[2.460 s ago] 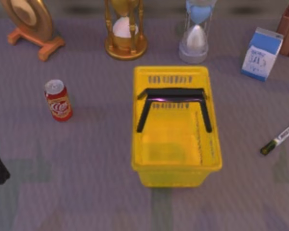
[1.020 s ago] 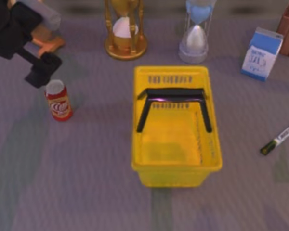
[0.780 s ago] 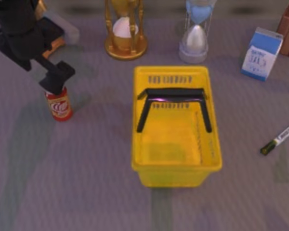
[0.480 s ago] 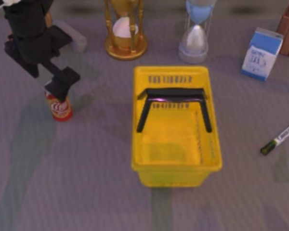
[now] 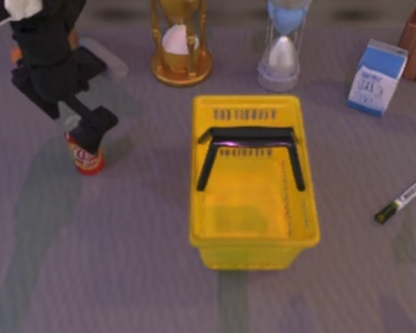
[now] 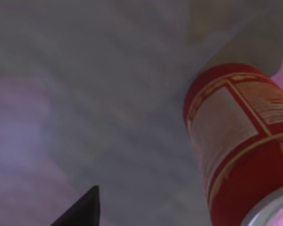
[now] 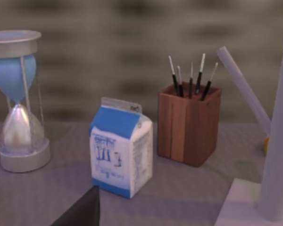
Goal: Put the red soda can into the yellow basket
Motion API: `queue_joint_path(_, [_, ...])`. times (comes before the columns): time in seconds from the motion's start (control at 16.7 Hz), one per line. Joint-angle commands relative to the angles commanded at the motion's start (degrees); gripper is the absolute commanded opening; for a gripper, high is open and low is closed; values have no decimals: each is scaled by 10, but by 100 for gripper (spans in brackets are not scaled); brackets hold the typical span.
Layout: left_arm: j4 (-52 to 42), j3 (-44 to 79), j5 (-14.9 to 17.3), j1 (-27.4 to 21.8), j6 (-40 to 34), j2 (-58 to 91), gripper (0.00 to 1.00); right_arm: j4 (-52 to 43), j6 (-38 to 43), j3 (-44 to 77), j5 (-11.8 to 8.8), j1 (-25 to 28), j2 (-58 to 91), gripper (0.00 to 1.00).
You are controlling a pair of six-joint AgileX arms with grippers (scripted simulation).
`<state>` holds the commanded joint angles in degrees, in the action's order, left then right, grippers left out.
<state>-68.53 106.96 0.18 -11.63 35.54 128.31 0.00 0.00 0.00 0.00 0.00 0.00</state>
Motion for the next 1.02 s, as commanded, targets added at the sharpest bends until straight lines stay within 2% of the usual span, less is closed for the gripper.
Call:
queue_joint_path(0.24, [59, -46, 0, 0, 0, 12, 100, 0, 0, 0, 0, 0, 0, 100])
queue_joint_path(0.48, [61, -48, 0, 0, 0, 13, 100, 0, 0, 0, 0, 0, 0, 100])
queue_joint_path(1.02, [61, -48, 0, 0, 0, 13, 32, 0, 0, 0, 0, 0, 0, 100])
